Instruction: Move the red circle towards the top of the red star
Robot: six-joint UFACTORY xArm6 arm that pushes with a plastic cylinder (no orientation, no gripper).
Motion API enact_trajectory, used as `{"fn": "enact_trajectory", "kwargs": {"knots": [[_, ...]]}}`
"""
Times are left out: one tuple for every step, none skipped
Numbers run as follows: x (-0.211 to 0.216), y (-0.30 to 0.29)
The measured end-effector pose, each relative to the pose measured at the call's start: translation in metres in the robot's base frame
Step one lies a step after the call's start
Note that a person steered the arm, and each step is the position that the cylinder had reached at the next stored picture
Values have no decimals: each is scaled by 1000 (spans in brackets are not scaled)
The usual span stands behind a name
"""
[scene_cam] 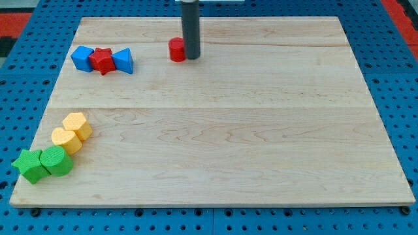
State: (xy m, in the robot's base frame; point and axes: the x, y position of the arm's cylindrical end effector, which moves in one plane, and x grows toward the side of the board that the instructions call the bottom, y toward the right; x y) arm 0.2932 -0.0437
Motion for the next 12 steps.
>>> {"fn": "enact_trajectory", "kwargs": {"knots": [[-15, 0], [-15, 9], [-35, -19], [-40, -61], [-18, -122], [-16, -153], [-18, -112], [-48, -44], [-49, 27], [-10, 39], [12, 8], [18, -61]]}}
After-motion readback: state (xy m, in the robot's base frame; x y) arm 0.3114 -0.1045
